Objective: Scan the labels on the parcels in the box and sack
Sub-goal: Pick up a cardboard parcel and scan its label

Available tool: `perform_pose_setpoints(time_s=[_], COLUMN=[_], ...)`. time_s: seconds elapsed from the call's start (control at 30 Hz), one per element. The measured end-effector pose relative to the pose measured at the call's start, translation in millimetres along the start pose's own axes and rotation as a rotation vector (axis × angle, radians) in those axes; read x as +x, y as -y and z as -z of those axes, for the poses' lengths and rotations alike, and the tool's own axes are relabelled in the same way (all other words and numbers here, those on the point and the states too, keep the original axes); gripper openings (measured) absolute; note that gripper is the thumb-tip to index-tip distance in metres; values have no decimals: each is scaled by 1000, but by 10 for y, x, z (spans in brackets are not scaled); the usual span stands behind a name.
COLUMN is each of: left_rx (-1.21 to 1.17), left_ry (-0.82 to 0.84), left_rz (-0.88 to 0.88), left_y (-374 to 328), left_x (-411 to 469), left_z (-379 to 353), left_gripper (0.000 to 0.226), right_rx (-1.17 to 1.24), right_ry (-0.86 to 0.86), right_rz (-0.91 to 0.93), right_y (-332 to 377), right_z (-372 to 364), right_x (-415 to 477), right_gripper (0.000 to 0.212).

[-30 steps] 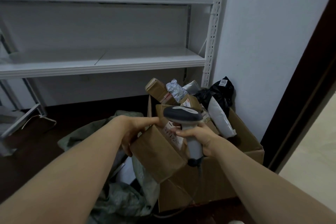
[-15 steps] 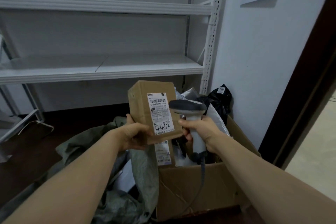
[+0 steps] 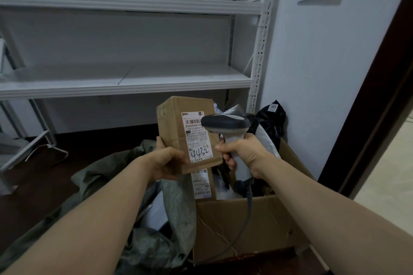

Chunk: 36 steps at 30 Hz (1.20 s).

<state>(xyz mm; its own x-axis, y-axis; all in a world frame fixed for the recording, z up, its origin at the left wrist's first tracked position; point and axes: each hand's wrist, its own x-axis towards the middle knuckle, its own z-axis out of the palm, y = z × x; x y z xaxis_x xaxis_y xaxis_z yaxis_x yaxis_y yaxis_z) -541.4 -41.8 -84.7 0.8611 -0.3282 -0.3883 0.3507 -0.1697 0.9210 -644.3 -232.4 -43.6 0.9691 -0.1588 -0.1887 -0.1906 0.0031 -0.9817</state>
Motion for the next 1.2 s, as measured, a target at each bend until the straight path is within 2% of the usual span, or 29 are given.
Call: perform_pose_setpoints(time_s=[0.57,1.2], left_rx=[9,-4], left_ry=[-1,-84], left_rz=[17,8], left_y=[18,27], left_x=[51,0], left_z=[79,183], left_gripper=[92,94], right_rx=[-24,-38], right_ry=[6,58], right_rz=[-14,-11], right_y=[19,2], right_z=[-17,-7], right_x=[3,-38], right_gripper=[12,13])
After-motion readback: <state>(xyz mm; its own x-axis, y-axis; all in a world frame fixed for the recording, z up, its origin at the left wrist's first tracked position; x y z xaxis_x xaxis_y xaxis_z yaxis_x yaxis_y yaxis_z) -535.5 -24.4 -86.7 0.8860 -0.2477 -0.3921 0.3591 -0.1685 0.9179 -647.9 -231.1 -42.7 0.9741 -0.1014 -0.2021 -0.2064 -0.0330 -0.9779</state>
